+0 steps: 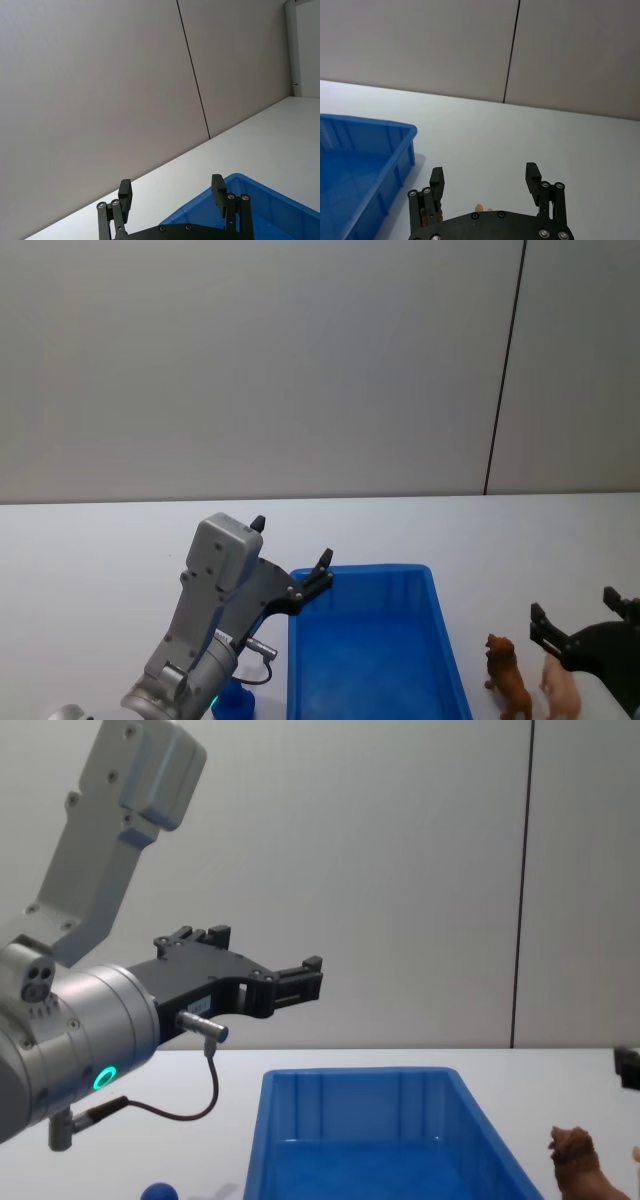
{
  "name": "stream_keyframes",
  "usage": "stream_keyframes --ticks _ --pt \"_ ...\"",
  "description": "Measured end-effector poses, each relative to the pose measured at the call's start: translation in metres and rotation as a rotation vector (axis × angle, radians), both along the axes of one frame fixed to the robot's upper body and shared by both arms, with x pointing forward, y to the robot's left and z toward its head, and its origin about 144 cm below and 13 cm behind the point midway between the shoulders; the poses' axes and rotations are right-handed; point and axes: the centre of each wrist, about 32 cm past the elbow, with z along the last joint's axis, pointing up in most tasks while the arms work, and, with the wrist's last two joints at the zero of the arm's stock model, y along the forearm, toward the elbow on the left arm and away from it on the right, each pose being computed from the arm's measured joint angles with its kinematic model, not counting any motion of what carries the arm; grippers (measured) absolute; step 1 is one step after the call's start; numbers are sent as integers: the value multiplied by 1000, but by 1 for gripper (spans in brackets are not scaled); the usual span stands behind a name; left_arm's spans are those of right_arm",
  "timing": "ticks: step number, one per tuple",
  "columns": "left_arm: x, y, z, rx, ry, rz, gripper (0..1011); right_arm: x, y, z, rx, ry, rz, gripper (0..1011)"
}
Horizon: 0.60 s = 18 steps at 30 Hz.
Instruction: Pick up the two dolls from the table and place them into the box.
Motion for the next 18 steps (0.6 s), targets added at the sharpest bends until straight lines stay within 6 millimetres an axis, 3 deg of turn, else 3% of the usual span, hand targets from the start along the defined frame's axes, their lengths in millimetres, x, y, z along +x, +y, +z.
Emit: stream_keyframes --ticks 18 --pt "0 0 0 0 0 0 1001 -2 -2 -19 -50 128 -38 1001"
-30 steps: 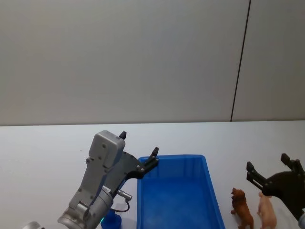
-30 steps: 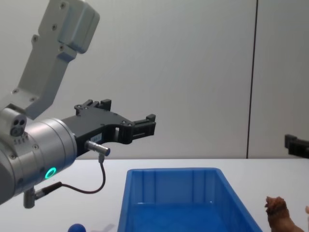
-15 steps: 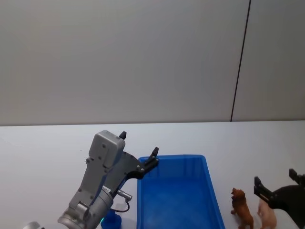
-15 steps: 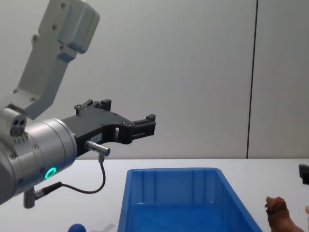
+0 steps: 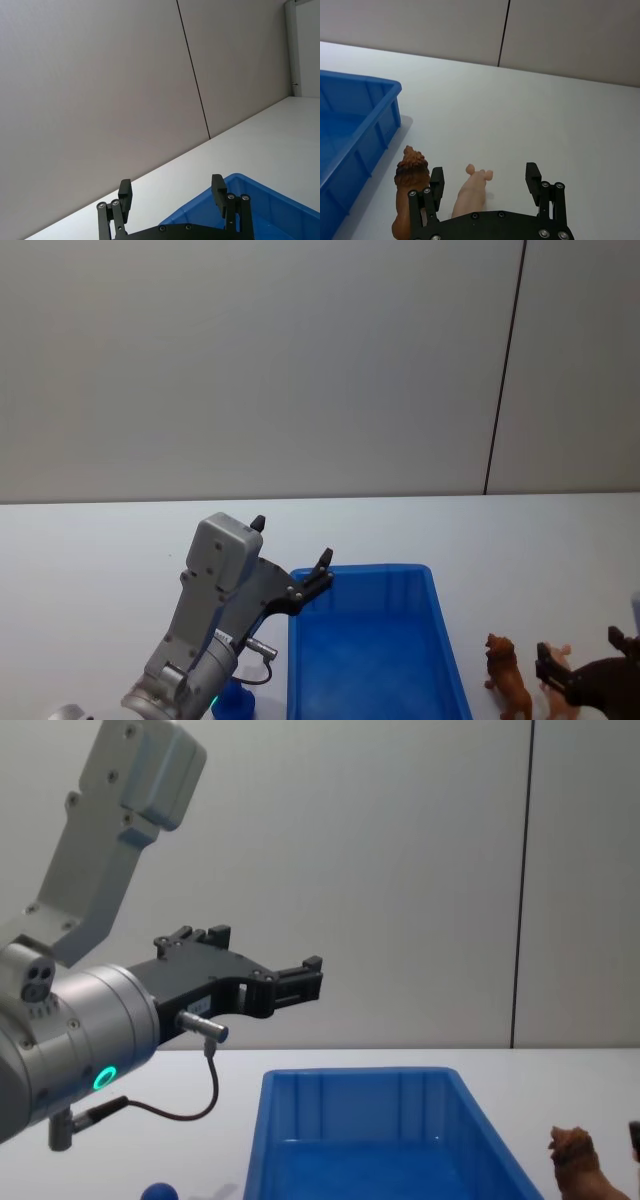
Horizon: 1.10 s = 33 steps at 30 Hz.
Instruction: Pick up the two dolls from the table and place them into the box.
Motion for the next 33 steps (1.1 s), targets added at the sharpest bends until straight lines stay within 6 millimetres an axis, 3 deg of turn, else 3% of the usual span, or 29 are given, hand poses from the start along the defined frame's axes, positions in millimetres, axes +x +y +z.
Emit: stream_keyframes --ticks 20,23,33 --pt "0 0 0 0 0 0 1001 5 0 -23 6 93 40 1001" --pt "0 0 0 0 0 0 1001 5 0 -24 7 105 38 968" --pt "0 0 0 0 0 0 1001 6 -1 -29 10 130 16 686"
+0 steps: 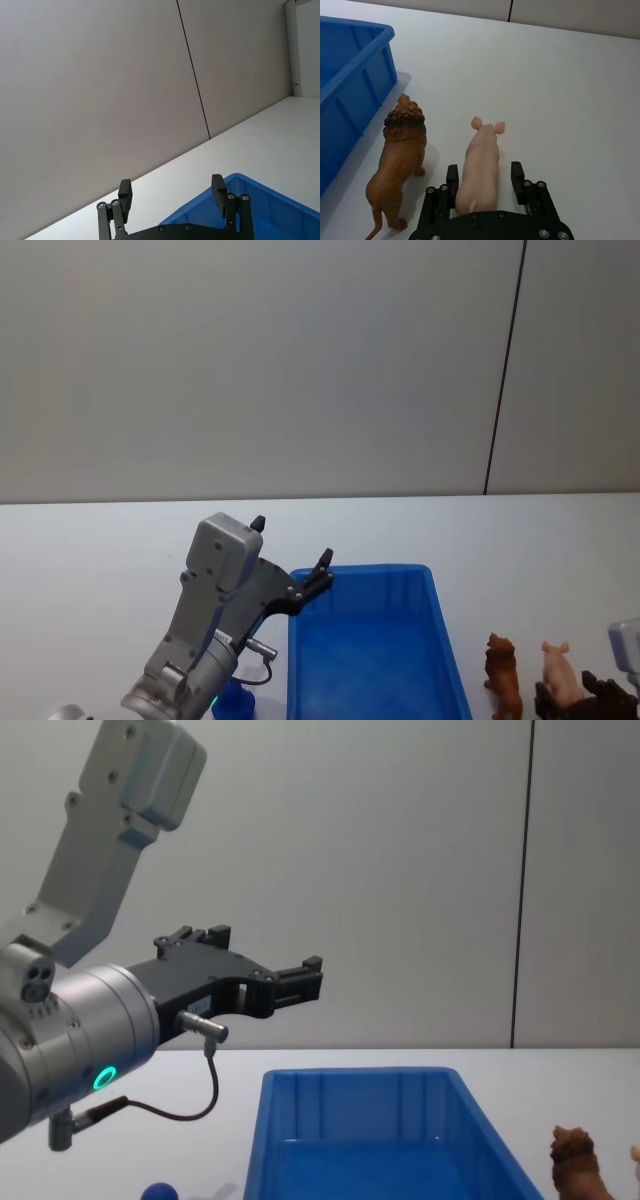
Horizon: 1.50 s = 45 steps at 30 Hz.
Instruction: Pick up the two dolls from the table and place them into the box.
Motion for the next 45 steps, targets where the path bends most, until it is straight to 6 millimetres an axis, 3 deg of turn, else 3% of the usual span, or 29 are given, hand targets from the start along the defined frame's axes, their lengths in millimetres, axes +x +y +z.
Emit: stream_keyframes --ticks 10,31,45 --pt "0 0 0 0 0 0 1001 -2 1 4 -16 -40 -12 371" --pt "0 0 0 0 0 0 1001 -4 9 43 8 -239 64 369" --pt "0 0 0 0 0 0 1001 8 30 60 84 -276 230 369"
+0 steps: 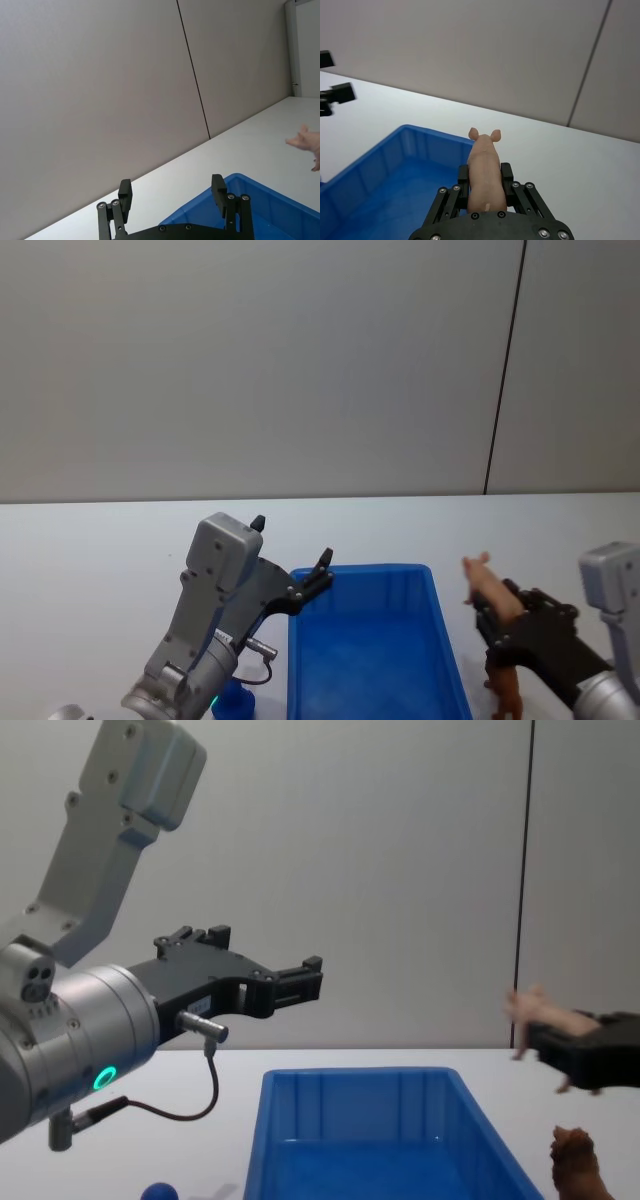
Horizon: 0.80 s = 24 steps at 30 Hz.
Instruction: Pick up the two dolls from the table and place them into the box.
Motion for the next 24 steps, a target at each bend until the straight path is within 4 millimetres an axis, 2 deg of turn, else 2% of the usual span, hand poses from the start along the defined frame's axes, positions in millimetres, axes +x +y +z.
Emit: stream_keyframes --ticks 7,15,16,17,24 --pt "0 0 0 0 0 0 1001 10 19 1 14 22 105 373" --pt "0 0 0 0 0 0 1001 19 35 1 17 52 162 606" --pt "0 0 0 0 0 0 1001 20 37 1 16 57 165 677" --pt "0 0 0 0 0 0 1001 21 38 1 17 59 166 677" --pt "0 0 0 0 0 0 1001 24 42 0 14 75 141 899"
